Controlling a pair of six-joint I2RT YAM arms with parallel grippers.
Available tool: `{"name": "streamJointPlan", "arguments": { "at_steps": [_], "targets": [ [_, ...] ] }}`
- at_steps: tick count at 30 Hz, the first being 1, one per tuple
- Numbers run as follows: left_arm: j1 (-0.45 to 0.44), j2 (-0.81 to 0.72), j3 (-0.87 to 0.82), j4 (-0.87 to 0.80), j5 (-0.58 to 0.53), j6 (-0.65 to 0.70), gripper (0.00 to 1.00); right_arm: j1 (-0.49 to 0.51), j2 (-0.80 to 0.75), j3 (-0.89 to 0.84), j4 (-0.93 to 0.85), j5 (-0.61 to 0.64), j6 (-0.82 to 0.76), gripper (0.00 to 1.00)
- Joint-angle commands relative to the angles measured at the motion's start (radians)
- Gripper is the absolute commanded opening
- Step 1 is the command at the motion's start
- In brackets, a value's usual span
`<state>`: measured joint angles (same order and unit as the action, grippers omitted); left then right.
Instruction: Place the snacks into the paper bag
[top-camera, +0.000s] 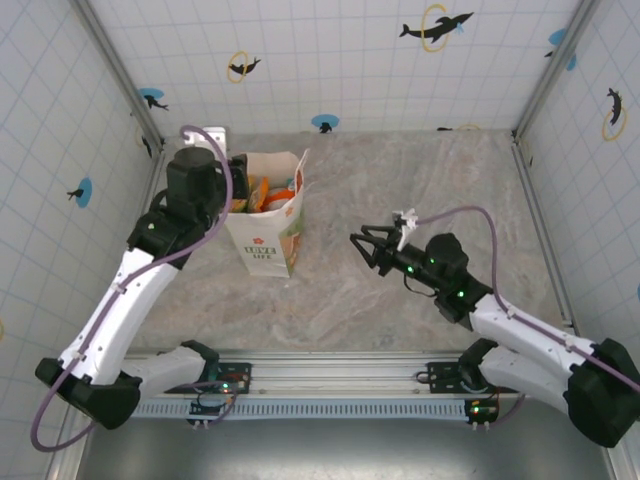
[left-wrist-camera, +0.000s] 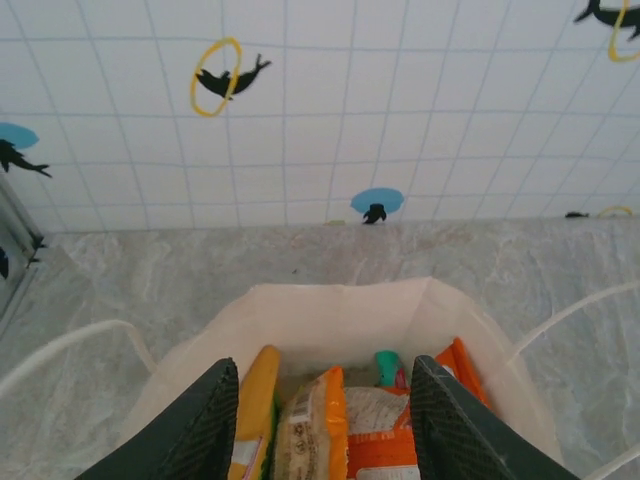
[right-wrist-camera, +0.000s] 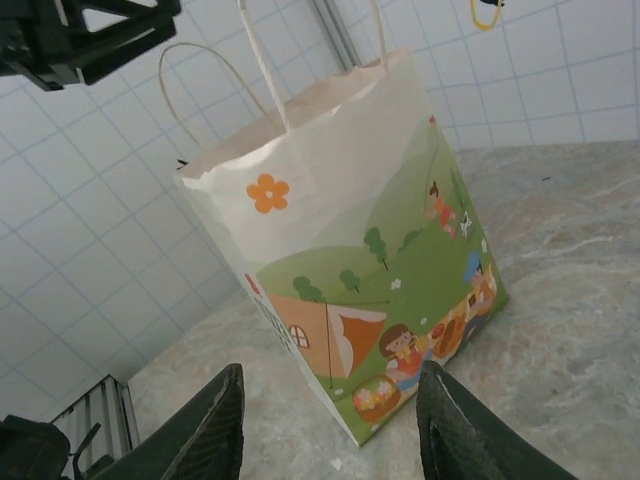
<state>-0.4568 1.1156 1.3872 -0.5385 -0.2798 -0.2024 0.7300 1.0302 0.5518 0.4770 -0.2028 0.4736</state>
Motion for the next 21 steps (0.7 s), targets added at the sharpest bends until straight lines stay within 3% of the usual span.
{"name": "streamJointPlan", "arguments": {
  "at_steps": [1, 5, 12, 21],
  "targets": [
    [0.069, 0.005, 0.075, -0.161, 0.001, -0.058, 0.52, 0.015, 0.086, 0.165, -0.177, 0.063, 0.051, 0.48],
    [0.188, -0.012, 0.075, -0.208, 0.072, -0.058, 0.56, 0.021, 0.2, 0.308, -0.168, -0.056, 0.063, 0.5],
    [0.452, 0.045, 0.104, -0.197, 0.381, -0.087, 0.58, 0.012, 0.374, 0.553, -0.166, -0.13, 0.11, 0.51],
    [0.575, 0.126, 0.123, -0.169, 0.55, -0.029, 0.55, -0.043, 0.52, 0.71, -0.08, -0.204, 0.287, 0.5]
  ]
}}
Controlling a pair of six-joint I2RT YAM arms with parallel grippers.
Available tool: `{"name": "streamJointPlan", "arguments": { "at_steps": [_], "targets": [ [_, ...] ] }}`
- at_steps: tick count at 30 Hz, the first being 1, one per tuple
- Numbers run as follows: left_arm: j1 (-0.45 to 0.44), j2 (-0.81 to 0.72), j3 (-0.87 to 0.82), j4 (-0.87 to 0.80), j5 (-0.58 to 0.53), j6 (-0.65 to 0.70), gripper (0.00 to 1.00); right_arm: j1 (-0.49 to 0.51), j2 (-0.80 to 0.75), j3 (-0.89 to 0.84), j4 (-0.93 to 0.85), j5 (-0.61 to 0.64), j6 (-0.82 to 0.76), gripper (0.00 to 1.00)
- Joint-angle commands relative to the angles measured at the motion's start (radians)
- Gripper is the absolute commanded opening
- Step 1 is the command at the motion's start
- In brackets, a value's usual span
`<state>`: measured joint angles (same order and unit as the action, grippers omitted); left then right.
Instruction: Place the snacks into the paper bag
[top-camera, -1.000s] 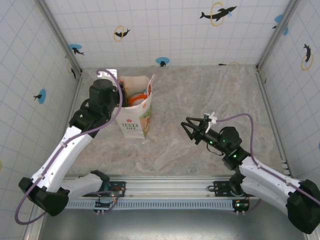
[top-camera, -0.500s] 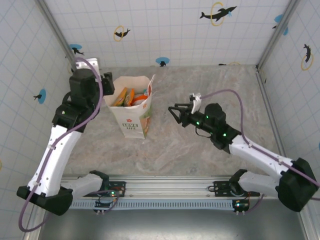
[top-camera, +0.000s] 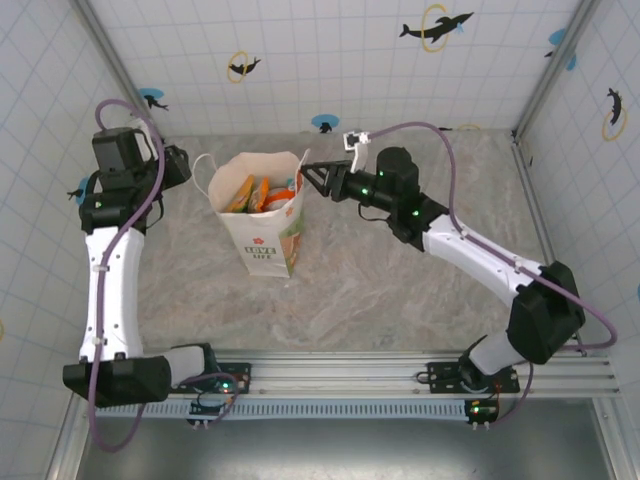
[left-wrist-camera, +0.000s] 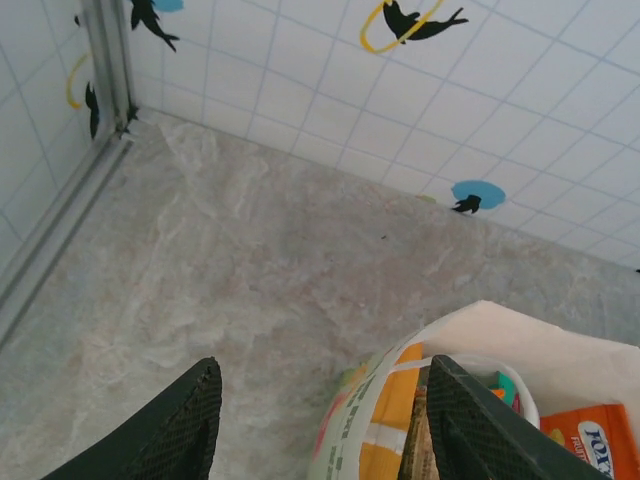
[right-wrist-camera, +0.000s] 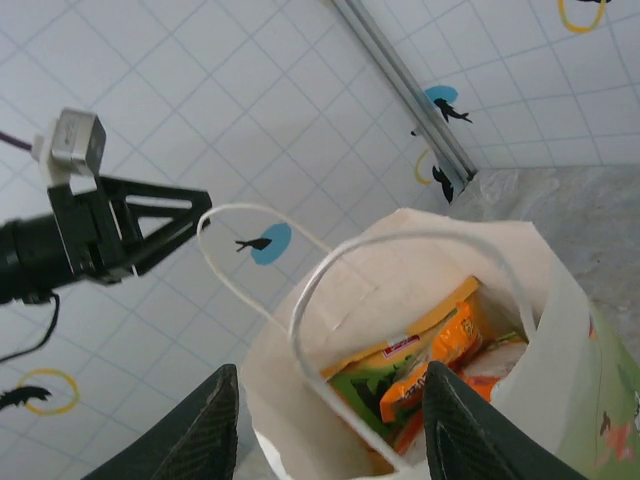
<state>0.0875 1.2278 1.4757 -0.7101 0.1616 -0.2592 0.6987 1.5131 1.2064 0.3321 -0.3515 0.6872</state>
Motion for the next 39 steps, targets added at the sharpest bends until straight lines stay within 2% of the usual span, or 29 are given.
{"name": "streamJointPlan", "arguments": {
  "at_steps": [1, 6, 15, 20, 27, 33, 39],
  "targets": [
    [0.041, 0.02, 0.036, 0.003, 0.128, 0.033, 0.55, -0.014, 0.048, 0.064, 0.08, -0.067, 0.083, 0.5],
    [0.052, 0.039, 0.033, 0.012, 0.237, 0.031, 0.55, -0.024, 0.104, 0.115, 0.125, -0.115, 0.134, 0.5],
    [0.052, -0.033, 0.02, 0.087, 0.288, -0.002, 0.56, -0.023, 0.126, 0.127, 0.166, -0.133, 0.163, 0.47],
    [0.052, -0.028, 0.04, 0.06, 0.344, 0.015, 0.56, -0.022, 0.127, 0.125, 0.177, -0.132, 0.171, 0.44],
    [0.053, 0.027, 0.077, -0.072, 0.34, 0.094, 0.53, -0.019, 0.127, 0.124, 0.181, -0.137, 0.169, 0.43],
    [0.052, 0.031, 0.06, -0.084, 0.388, 0.123, 0.53, -0.015, 0.136, 0.128, 0.183, -0.14, 0.172, 0.4],
    [0.052, 0.032, 0.029, -0.08, 0.386, 0.131, 0.51, -0.013, 0.139, 0.128, 0.182, -0.147, 0.172, 0.38]
  ]
}}
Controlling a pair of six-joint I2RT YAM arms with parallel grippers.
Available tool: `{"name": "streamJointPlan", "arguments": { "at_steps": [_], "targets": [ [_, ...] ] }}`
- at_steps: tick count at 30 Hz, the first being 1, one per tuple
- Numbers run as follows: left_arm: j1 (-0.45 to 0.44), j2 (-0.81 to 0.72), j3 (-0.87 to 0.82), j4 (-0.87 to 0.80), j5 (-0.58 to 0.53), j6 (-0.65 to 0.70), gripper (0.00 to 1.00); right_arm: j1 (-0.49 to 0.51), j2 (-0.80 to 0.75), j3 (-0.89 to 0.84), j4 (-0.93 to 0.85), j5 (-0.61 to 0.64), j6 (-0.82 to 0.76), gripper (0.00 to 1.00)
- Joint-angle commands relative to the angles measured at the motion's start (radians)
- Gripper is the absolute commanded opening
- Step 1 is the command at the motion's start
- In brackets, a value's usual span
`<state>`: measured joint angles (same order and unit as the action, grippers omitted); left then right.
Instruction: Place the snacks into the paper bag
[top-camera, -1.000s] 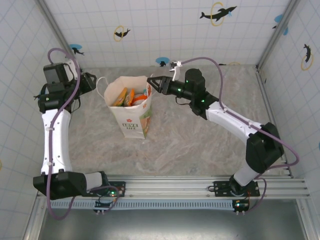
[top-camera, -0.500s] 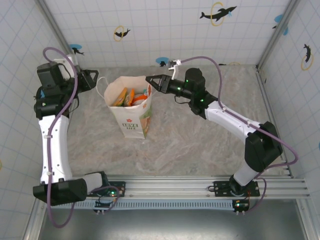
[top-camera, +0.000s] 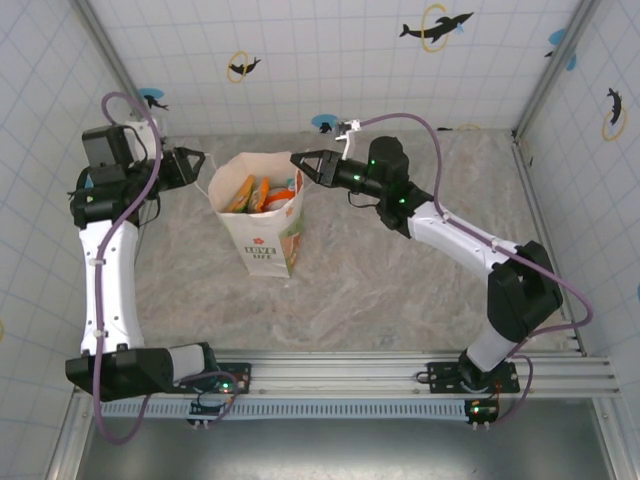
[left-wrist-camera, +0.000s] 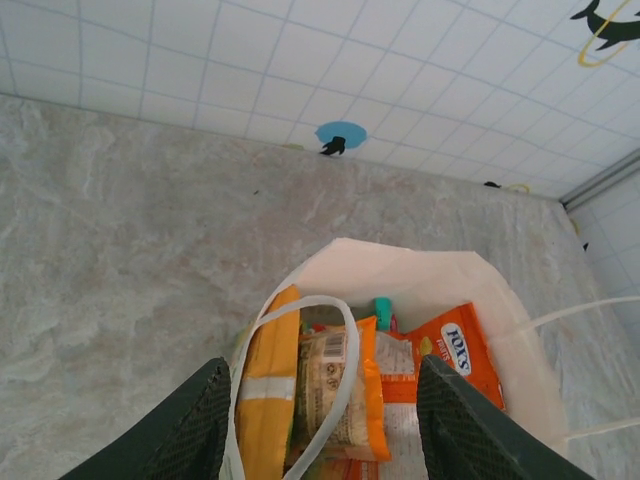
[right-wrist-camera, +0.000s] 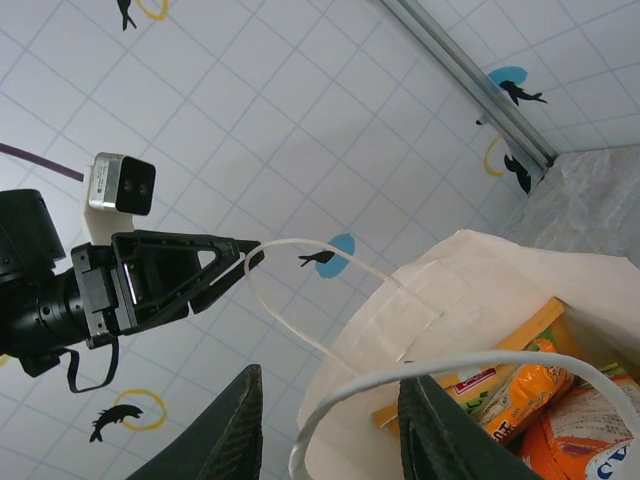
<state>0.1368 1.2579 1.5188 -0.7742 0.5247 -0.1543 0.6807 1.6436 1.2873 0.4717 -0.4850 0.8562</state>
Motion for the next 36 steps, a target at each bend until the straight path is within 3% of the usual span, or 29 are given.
{"name": "streamJointPlan", "arguments": {
  "at_steps": [1, 15, 18, 26, 29, 33, 36],
  "targets": [
    [0.002, 0.004, -0.016, -0.015, 0.017, 0.028, 0.51, 0.004, 0.008, 0.047, 0.042, -0.015, 0.0, 0.38],
    [0.002, 0.023, -0.042, 0.006, 0.024, 0.025, 0.43, 0.003, 0.001, 0.044, 0.039, -0.013, -0.003, 0.29],
    [0.003, 0.025, -0.049, 0.012, 0.033, 0.027, 0.36, 0.003, 0.002, 0.044, 0.038, -0.015, -0.005, 0.26],
    [0.003, 0.047, -0.034, 0.044, 0.067, 0.009, 0.03, 0.003, -0.002, 0.044, 0.032, -0.004, -0.012, 0.08],
    [0.001, 0.048, -0.016, 0.058, 0.098, -0.008, 0.0, -0.001, -0.013, 0.047, 0.026, 0.003, -0.023, 0.0],
    [-0.007, 0.027, -0.042, 0.139, 0.201, -0.073, 0.0, -0.019, -0.035, 0.055, 0.007, 0.002, -0.045, 0.0],
    [-0.063, 0.013, -0.045, 0.18, 0.191, -0.103, 0.0, -0.04, -0.051, 0.073, -0.023, -0.005, -0.063, 0.0]
  ]
}}
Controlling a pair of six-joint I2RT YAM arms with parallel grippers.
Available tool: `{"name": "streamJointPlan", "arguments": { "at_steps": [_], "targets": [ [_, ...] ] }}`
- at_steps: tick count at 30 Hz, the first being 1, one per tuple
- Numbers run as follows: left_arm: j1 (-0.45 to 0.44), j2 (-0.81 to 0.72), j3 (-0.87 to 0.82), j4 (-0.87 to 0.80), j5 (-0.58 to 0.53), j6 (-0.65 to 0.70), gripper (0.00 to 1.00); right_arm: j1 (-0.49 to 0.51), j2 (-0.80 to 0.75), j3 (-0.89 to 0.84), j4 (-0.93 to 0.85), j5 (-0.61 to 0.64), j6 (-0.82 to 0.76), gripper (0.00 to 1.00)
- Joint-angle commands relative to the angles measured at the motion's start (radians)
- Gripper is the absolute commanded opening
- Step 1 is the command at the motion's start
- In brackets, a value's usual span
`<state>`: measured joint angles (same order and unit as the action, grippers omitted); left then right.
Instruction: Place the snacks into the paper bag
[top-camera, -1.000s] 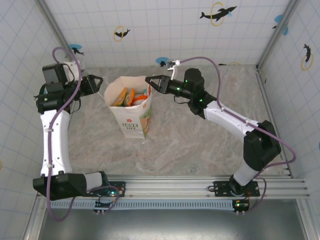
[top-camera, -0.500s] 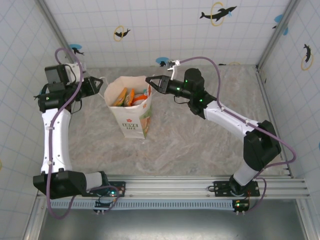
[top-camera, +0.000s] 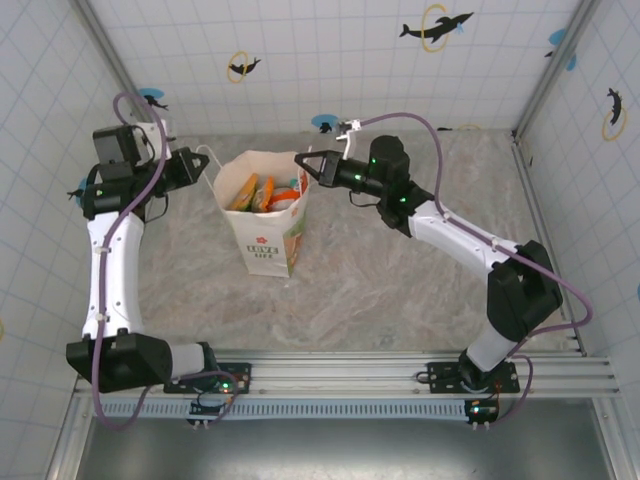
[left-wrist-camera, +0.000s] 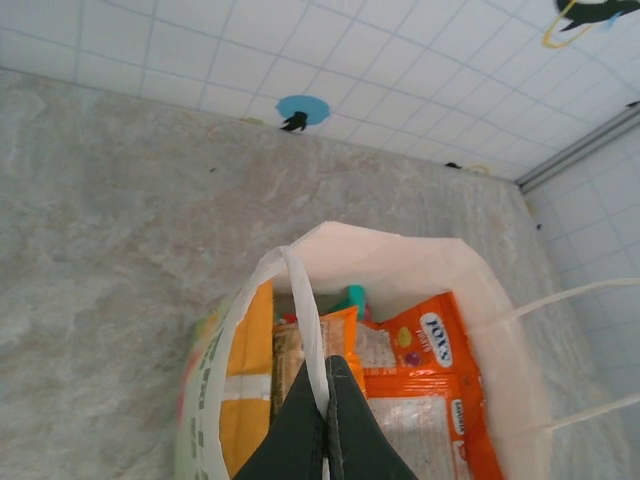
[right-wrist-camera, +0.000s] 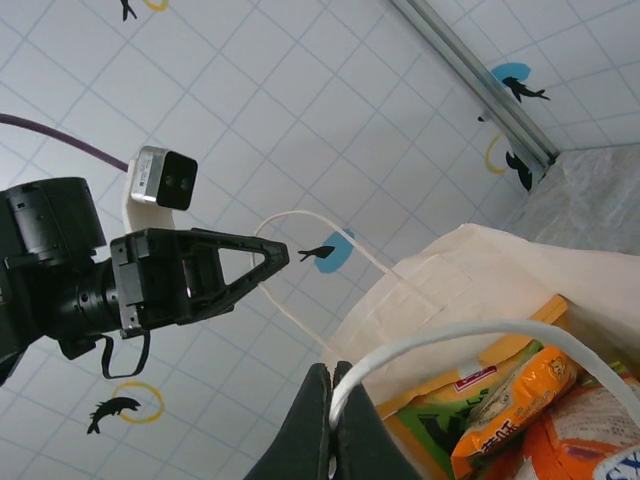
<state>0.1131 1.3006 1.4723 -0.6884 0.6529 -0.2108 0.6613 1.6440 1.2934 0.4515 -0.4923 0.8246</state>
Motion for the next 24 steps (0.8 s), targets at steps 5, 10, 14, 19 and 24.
{"name": "streamJointPlan", "arguments": {
  "at_steps": [5, 10, 14, 19, 24],
  "targets": [
    [-0.133, -0.025, 0.03, 0.122, 0.045, -0.091, 0.0, -0.051, -0.093, 0.078, -0.057, -0.006, -0.06, 0.0],
    [-0.224, -0.016, 0.035, 0.173, 0.048, -0.136, 0.0, -0.097, -0.162, 0.071, -0.142, -0.002, -0.11, 0.0],
    [-0.306, -0.013, 0.013, 0.216, 0.027, -0.158, 0.0, -0.148, -0.218, 0.061, -0.216, -0.014, -0.137, 0.0],
    [-0.423, 0.013, -0.005, 0.28, 0.004, -0.189, 0.0, -0.22, -0.297, 0.009, -0.277, -0.027, -0.167, 0.0],
    [-0.507, 0.035, -0.058, 0.35, -0.013, -0.217, 0.0, -0.299, -0.355, -0.073, -0.32, -0.049, -0.176, 0.0]
  ]
}}
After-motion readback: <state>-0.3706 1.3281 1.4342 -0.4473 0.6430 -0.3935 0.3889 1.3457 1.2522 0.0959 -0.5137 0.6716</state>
